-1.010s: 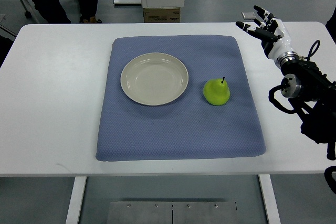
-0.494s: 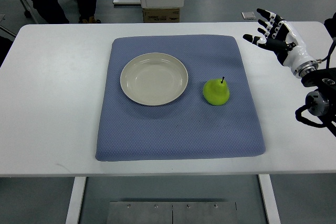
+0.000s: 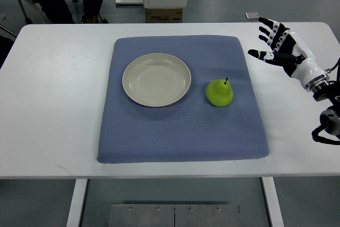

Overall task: Place pear on plate with right hand
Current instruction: 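Move the open right hand toward the green pear, then close the right hand's fingers around the green pear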

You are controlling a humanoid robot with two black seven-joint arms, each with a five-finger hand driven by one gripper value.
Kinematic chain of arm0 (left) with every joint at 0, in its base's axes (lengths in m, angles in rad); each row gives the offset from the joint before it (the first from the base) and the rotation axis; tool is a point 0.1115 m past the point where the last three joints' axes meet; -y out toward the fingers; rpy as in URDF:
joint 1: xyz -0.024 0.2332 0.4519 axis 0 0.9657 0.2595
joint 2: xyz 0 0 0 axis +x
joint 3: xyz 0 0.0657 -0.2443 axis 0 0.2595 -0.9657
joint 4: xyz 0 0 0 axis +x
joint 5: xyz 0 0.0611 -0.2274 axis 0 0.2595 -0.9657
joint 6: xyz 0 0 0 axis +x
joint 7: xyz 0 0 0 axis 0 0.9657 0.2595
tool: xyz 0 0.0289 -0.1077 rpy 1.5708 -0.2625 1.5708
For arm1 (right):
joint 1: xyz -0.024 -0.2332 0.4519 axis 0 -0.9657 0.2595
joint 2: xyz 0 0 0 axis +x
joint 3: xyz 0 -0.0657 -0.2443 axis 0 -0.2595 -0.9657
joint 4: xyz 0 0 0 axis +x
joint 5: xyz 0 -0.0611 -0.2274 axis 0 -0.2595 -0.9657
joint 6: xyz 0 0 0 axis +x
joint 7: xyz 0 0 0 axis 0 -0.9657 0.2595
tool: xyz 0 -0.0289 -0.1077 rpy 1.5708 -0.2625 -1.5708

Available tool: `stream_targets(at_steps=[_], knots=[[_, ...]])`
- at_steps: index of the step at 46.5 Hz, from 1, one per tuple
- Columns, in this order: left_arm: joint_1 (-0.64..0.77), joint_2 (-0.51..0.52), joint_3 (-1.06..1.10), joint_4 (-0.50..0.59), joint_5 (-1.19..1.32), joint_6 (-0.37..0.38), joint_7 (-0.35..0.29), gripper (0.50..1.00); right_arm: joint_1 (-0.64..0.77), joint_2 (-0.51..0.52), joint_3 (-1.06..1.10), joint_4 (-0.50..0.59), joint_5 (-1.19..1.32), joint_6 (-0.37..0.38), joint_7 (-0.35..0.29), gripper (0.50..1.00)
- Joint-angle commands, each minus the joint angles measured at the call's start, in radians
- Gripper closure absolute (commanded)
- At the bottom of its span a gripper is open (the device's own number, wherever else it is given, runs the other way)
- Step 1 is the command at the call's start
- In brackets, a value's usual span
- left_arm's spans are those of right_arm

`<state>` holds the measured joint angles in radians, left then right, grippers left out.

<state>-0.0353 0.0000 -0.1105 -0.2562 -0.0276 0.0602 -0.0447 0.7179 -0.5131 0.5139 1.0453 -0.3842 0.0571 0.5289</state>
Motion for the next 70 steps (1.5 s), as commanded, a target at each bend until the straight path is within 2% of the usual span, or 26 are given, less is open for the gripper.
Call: stream_targets(at_steps=[1, 16, 46, 58, 70], knots=[[0.0, 0.0, 0.0, 0.0, 0.0, 0.0, 0.0, 0.5, 0.0, -0.002, -0.021, 0.007, -0.005, 0.0, 0.019, 0.5], [0.0, 0.0, 0.0, 0.0, 0.0, 0.001, 0.0, 0.5, 0.0, 0.002, -0.075, 0.007, -0.076, -0.002, 0.082, 0.5], [0.0, 0.0, 0.0, 0.0, 0.0, 0.0, 0.0, 0.5, 0.006, 0.033, -0.172, -0.013, -0.18, -0.017, 0.082, 0.5], [0.0, 0.0, 0.0, 0.0, 0.0, 0.0, 0.0, 0.5, 0.014, 0.065, -0.218, -0.019, -0.212, -0.051, 0.082, 0.5], [0.0, 0.0, 0.0, 0.0, 0.0, 0.001, 0.0, 0.5, 0.023, 0.113, -0.239, -0.073, -0.225, -0.083, 0.082, 0.502]])
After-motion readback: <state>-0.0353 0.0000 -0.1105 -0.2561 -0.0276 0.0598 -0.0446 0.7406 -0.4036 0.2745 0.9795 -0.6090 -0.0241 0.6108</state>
